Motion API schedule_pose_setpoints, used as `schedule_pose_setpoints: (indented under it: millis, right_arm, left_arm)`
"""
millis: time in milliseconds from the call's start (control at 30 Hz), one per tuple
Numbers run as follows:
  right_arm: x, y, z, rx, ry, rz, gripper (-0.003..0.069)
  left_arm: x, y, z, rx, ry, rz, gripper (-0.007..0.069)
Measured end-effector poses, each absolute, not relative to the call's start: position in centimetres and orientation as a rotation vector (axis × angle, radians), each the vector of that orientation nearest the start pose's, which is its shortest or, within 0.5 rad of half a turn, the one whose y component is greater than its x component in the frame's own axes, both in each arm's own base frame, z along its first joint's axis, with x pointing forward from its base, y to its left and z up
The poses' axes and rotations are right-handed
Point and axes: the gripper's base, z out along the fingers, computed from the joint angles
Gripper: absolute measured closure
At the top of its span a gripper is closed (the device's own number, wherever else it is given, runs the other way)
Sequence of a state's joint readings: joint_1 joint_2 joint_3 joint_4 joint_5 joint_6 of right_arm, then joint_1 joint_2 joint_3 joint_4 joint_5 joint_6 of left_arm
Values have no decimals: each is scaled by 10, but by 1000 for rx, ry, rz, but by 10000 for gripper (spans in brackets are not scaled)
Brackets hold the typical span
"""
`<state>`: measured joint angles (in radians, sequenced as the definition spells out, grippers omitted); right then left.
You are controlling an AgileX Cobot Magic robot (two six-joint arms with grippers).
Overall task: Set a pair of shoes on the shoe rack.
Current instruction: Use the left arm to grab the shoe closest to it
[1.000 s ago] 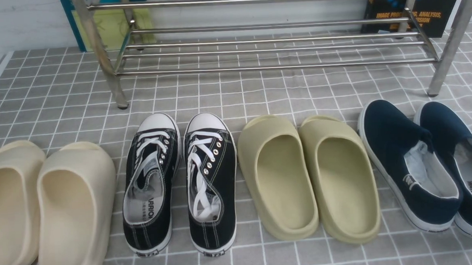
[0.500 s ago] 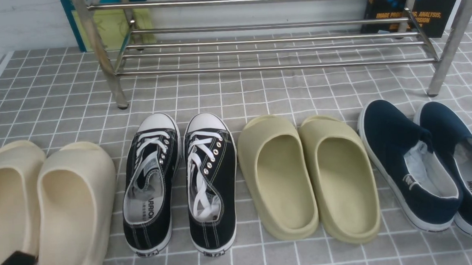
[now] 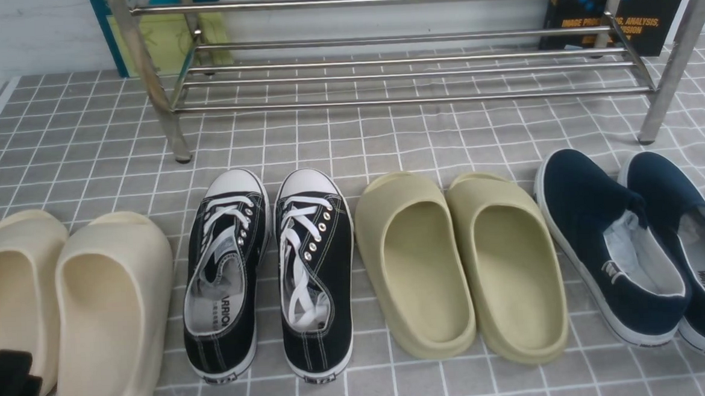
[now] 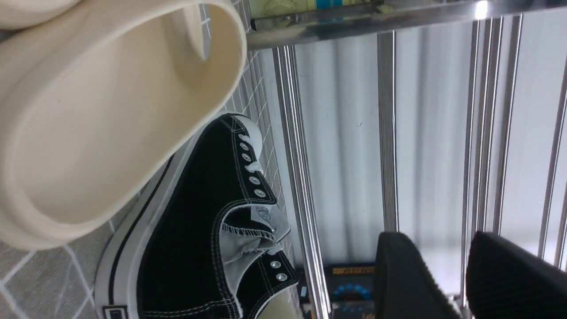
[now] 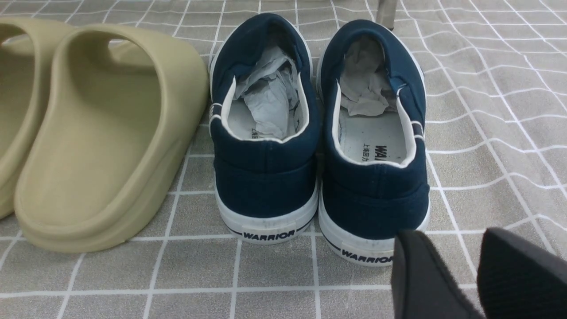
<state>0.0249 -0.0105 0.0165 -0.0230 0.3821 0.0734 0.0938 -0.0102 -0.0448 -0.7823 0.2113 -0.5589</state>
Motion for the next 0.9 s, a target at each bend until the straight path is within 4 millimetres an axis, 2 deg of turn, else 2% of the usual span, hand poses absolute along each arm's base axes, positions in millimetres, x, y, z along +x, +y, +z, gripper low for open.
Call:
schedule_pose_setpoints:
  millis: [133,167,233,333,367,400,433,500,567,600,633,733,800,833,900]
  right_arm:
    - [52,1,174,31,1872,45,420]
    - [52,1,174,31,1872,45,420]
    - [52,1,174,31,1872,45,420]
    - [52,1,174,31,1872,45,420]
    - [52,1,174,31,1872,45,420]
    - [52,1,174,31,1872,45,420]
    - [52,1,174,31,1872,45,420]
    - [52,1,174,31,1872,45,420]
    - [52,1,174,31,1872,45,420]
    - [52,1,174,31,1872,45,420]
    - [52,0,174,31,1872,44,420]
    - [52,1,174,31,1872,45,420]
    - [52,1,174,31,1872,45,420]
    - [52,1,174,31,1872,45,420]
    - [52,1,174,31,1872,45,420]
  left_arm:
    - [37,-16,272,-629,1462,-834,417]
    - [36,-16,275,-613,1471,-820,417]
    - [36,-19,309,-473,1675,-632,501]
    - [45,-15,324,-430,1896,-475,578]
    - [54,-8,331,-415,2087,-328,638]
    - [60,-4,336,-413,2183,-251,638]
    - [61,-3,337,-415,2201,-238,638]
    - [76,7,344,-431,2375,-80,638]
    - [93,10,347,-407,2471,-13,638]
    - [94,10,348,-402,2478,-4,638]
    - [107,7,348,-351,2523,3,638]
    - [130,-10,345,-182,2592,-31,638]
    - [138,-17,342,-126,2608,-43,637]
    - [153,-32,335,-39,2629,-69,624]
    - [160,-39,331,-15,2639,-82,606]
